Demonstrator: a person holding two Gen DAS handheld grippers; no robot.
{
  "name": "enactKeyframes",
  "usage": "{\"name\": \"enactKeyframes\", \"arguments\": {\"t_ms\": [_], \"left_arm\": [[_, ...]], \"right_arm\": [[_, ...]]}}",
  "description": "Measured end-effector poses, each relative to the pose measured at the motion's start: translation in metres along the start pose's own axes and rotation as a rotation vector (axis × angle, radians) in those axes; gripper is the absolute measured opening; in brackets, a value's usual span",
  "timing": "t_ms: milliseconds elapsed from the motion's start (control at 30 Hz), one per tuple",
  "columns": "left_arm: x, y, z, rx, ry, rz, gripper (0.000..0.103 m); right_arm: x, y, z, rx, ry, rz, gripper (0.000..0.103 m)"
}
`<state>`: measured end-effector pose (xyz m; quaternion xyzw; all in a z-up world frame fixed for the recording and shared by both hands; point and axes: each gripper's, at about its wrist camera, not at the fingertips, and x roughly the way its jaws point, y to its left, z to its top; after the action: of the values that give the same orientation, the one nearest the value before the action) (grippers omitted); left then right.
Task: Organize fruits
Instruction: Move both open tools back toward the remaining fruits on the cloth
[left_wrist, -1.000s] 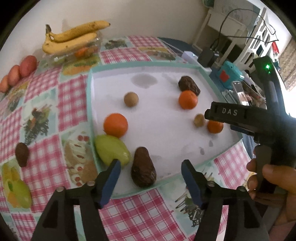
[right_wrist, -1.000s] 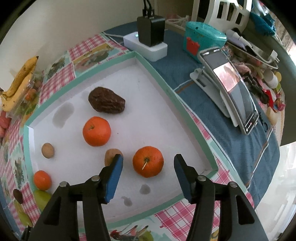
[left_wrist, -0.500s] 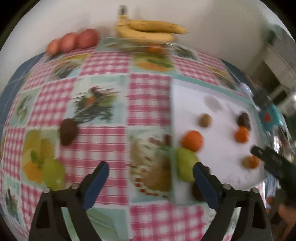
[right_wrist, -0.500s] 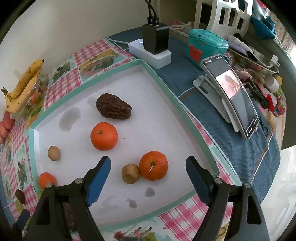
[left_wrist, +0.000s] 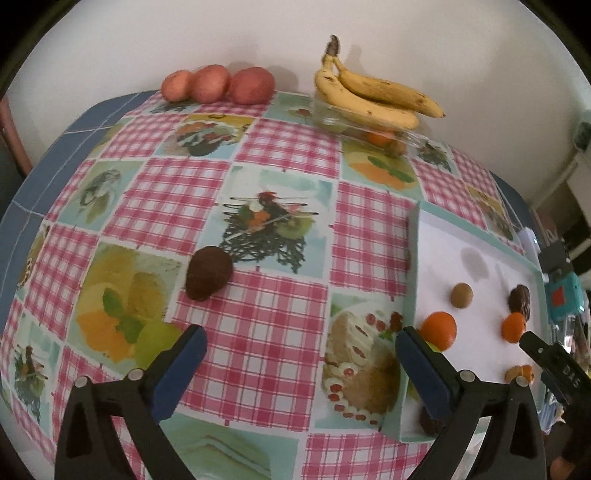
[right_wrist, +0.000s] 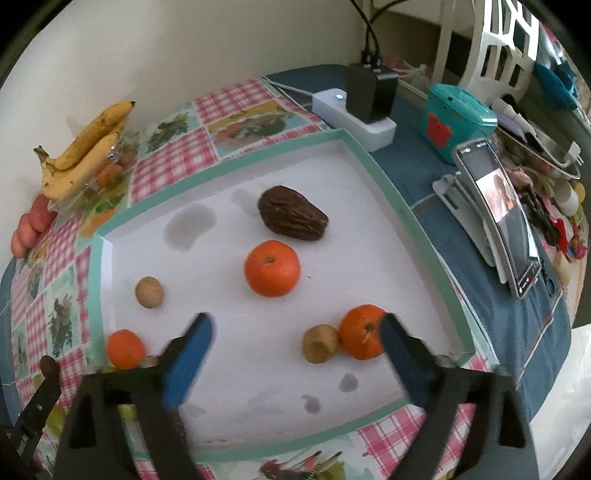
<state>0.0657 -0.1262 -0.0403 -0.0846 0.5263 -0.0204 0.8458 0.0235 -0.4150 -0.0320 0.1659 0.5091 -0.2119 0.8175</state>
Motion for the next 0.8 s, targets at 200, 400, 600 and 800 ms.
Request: {"name": "enactKeyframes", "arguments": {"t_ms": [200, 400, 600, 800], "left_arm": [[-0.003, 0.001, 0.003, 0.001, -0.019, -0.004, 0.103], [-0.016, 0.009, 0.012, 0.004, -0.076, -0.01, 0.103], [-0.035, 0.054, 0.032, -0.111, -0.143, -0.025, 0.103], [-0.051, 0.124, 0.049, -0.248, -0.198, 0.013, 0.103]], "right_arm": [[-0.006, 0.01, -0.001, -0.018, -0.034, 0.049, 0.098], [-0.013, 0.025, -0.003, -0.071, -0.083, 0.085, 0.098], [-0.024, 0.048, -0.009, -0.12, -0.12, 0.147, 0.098], [-0.028, 0.079, -0.019, -0.178, -0.107, 0.208, 0.098]]}}
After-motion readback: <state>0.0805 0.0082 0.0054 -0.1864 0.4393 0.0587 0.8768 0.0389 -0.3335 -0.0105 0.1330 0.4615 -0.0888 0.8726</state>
